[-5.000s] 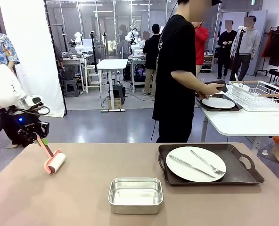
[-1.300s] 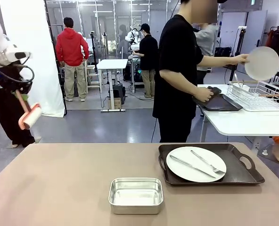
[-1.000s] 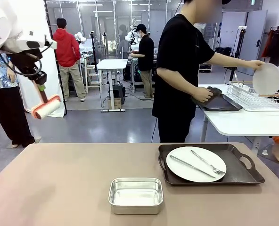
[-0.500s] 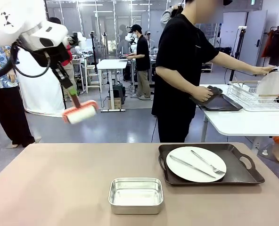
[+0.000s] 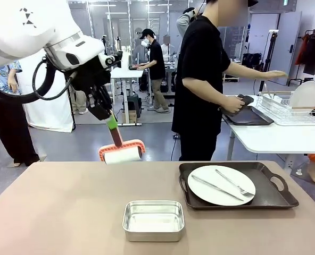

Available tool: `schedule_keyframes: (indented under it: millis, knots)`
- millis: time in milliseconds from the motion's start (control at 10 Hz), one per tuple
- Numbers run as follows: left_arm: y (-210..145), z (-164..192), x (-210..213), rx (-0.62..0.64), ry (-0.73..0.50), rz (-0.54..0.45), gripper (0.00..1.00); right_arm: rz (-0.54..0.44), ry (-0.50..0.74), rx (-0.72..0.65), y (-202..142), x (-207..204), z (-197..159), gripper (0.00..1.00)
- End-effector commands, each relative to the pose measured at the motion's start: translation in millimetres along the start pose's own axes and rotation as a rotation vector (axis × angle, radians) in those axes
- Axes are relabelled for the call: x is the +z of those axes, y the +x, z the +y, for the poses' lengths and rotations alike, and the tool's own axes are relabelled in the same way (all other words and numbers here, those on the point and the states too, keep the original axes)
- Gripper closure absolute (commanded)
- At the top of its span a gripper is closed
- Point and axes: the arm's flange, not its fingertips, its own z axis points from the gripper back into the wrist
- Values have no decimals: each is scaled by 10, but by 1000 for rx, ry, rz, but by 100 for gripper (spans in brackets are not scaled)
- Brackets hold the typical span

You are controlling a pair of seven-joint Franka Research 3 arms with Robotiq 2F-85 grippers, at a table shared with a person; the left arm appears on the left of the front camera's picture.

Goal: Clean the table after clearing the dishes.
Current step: Place the Lint Roller back on top of the Airtight Container.

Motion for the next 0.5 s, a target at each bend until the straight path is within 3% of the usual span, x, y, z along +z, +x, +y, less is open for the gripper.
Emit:
schedule_keyframes:
  millis: [0, 300, 400]
  knots:
    - [118, -186, -124, -49, 28, 57, 78, -2, 1, -4, -16, 7, 33, 0]
    - [355, -262, -357, -25, 37, 118, 78, -2, 1, -4, -16, 7, 33, 0]
    - [363, -166, -260, 32, 91, 138, 78, -2, 1, -4, -16, 7, 33, 0]
